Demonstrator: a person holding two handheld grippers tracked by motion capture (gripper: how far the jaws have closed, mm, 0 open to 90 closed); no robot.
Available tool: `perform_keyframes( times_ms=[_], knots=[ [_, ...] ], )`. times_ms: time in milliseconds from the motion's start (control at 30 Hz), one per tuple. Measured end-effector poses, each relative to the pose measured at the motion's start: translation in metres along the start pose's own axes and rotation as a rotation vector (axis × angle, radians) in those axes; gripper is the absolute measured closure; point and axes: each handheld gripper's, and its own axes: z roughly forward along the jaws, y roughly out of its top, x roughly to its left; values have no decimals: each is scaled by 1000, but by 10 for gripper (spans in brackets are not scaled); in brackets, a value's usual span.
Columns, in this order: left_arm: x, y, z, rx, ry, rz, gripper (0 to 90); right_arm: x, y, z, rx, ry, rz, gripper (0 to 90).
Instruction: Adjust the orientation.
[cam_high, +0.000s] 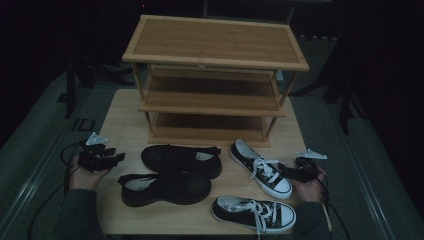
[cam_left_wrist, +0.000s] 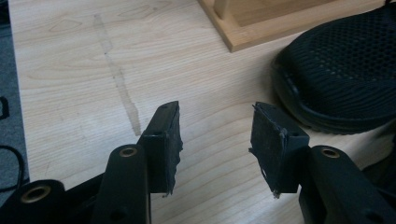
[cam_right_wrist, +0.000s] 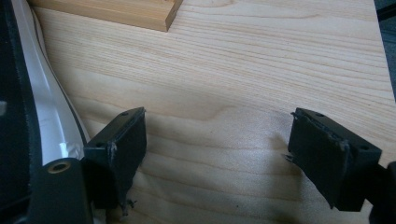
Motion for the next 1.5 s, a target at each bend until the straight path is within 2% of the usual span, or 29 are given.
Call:
perform_keyframes(
  times_ms=[167, 300, 367, 533, 900, 1133, 1500],
  knots=[
    [-7, 7, -6, 8, -14, 34, 529, 0, 0, 0, 0, -2, 0, 189],
    [-10, 12, -10, 2, -16, 46, 517, 0, 0, 0, 0, -1, 0, 189],
    [-15, 15, -13, -1, -28, 68, 518, 1, 0, 0, 0, -1, 0, 189],
    [-18, 23, -19, -6, -61, 93, 520, 1, 0, -1, 0, -1, 0, 189],
    [-23, 32, -21, 34, -101, 152, 516, 1, -1, -1, 1, -1, 0, 189],
    [-25, 34, -19, 59, -112, 175, 516, 1, -1, -1, 2, 2, -2, 182],
    [-28, 35, -22, 86, -158, 200, 525, 1, -1, -1, 4, 7, -6, 170]
  ],
)
